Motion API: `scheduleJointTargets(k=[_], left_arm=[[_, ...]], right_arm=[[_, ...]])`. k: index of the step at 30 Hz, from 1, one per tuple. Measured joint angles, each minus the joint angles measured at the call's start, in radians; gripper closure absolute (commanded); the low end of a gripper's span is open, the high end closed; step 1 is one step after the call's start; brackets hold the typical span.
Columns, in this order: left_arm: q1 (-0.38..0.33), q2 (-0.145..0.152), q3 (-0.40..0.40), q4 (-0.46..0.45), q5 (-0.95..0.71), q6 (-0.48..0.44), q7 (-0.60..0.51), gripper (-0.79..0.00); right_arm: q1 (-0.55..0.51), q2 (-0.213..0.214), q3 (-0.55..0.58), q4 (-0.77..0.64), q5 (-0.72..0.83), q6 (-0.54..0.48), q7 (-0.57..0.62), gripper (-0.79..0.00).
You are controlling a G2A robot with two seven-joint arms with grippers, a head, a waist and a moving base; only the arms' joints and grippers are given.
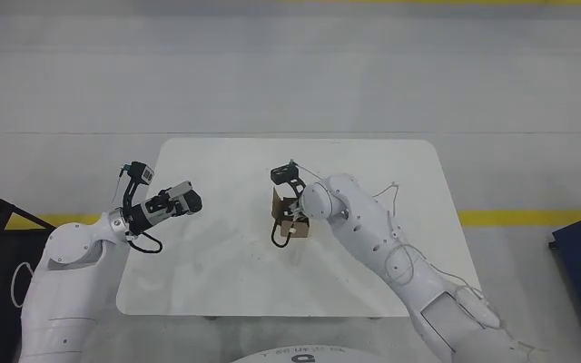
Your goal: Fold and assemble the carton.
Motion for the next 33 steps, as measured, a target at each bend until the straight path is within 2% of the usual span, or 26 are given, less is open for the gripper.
scheduleJointTargets(k=[9,12,16,23,33], left_arm=[[0.0,0.0,0.0,0.0,0.0,0.0,0.0,-0.785],[0.0,0.0,0.0,0.0,0.0,0.0,0.0,-0.785],[0.0,0.0,0.0,0.0,0.0,0.0,0.0,-0.785],[0.0,0.0,0.0,0.0,0.0,0.0,0.0,-0.785],[0.0,0.0,0.0,0.0,0.0,0.0,0.0,-0.785]], right_arm=[[-0.003,0.0,0.003,0.002,0.005,-0.001,-0.004,0.0],[-0.003,-0.004,0.025,0.013,0.064,0.035,-0.014,0.0],[0.018,-0.008,0.029,0.027,0.098,0.089,0.041,0.0],[0.07,-0.027,-0.026,0.078,0.063,0.201,0.093,0.0],[0.154,-0.071,-0.109,0.234,0.082,0.26,0.094,0.0]])
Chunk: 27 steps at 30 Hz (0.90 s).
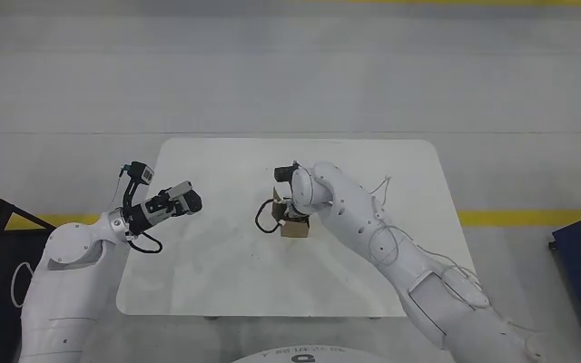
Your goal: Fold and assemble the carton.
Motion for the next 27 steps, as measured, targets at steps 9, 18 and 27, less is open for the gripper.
scheduleJointTargets(k=[9,18,27], left_arm=[[0.0,0.0,0.0,0.0,0.0,0.0,0.0,-0.785],[0.0,0.0,0.0,0.0,0.0,0.0,0.0,-0.785],[0.0,0.0,0.0,0.0,0.0,0.0,0.0,-0.785]], right_arm=[[0.083,-0.056,-0.077,0.185,0.039,0.018,-0.017,0.0],[0.139,-0.11,-0.135,0.331,0.075,0.023,-0.023,0.0],[0.168,-0.146,-0.146,0.418,0.112,0.011,-0.075,0.0]])
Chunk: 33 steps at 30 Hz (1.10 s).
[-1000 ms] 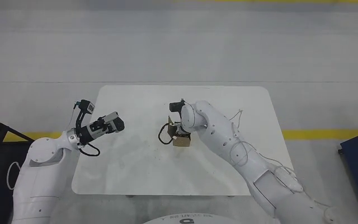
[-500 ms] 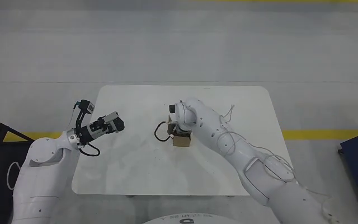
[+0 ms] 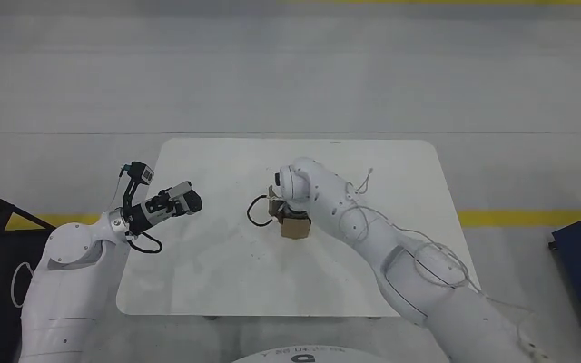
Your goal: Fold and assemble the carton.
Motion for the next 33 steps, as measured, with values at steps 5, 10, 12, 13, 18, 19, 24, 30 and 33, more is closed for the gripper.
scheduleJointTargets(k=[5,10,12,13,18,19,24,30,33], left_arm=[[0.0,0.0,0.0,0.0,0.0,0.0,0.0,-0.785],[0.0,0.0,0.0,0.0,0.0,0.0,0.0,-0.785],[0.0,0.0,0.0,0.0,0.0,0.0,0.0,-0.785],[0.0,0.0,0.0,0.0,0.0,0.0,0.0,-0.785],[0.0,0.0,0.0,0.0,0.0,0.0,0.0,-0.785],[0.0,0.0,0.0,0.0,0.0,0.0,0.0,-0.785],[0.001,0.0,0.021,-0.022,0.037,0.003,0.014,-0.785],[-0.053,-0.007,0.172,-0.07,0.33,0.031,0.079,-0.785],[-0.1,-0.016,0.26,-0.047,0.444,0.047,0.108,-0.785]], right_arm=[[-0.031,0.016,0.035,-0.064,-0.006,-0.01,-0.075,0.0],[-0.109,0.065,0.112,-0.215,-0.028,-0.056,-0.139,0.0],[-0.165,0.096,0.165,-0.31,-0.041,-0.096,-0.153,0.0],[-0.193,0.11,0.19,-0.353,-0.049,-0.112,-0.154,0.0],[-0.348,0.181,0.332,-0.59,-0.093,-0.207,-0.095,0.0],[-0.371,0.19,0.354,-0.624,-0.093,-0.226,-0.082,0.0],[-0.458,0.222,0.445,-0.743,-0.053,-0.324,-0.036,0.0],[-0.495,0.238,0.496,-0.795,0.023,-0.388,-0.018,0.0],[-0.499,0.242,0.508,-0.812,0.063,-0.407,-0.006,0.0]])
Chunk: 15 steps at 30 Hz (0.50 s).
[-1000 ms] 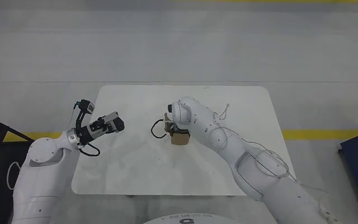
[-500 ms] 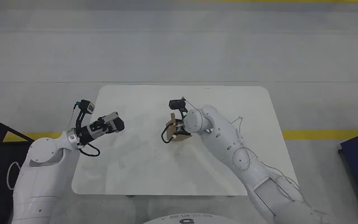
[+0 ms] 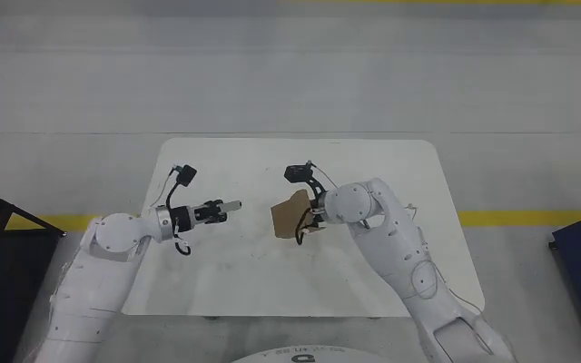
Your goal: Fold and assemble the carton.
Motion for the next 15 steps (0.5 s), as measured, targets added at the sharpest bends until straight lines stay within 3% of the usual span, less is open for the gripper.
scheduleJointTargets(k=[8,13,15], left_arm=[[-0.118,-0.034,0.192,0.084,0.049,-0.002,0.036,-0.785],[-0.166,-0.047,0.26,0.128,0.099,0.004,0.051,-0.785],[-0.18,-0.048,0.273,0.15,0.138,0.011,0.07,-0.748]], right_arm=[[-0.014,0.01,-0.009,-0.058,0.025,0.009,0.028,0.0],[-0.018,0.015,-0.017,-0.074,0.034,0.023,0.032,0.0],[-0.023,0.017,-0.018,-0.081,0.039,0.025,0.03,0.0]])
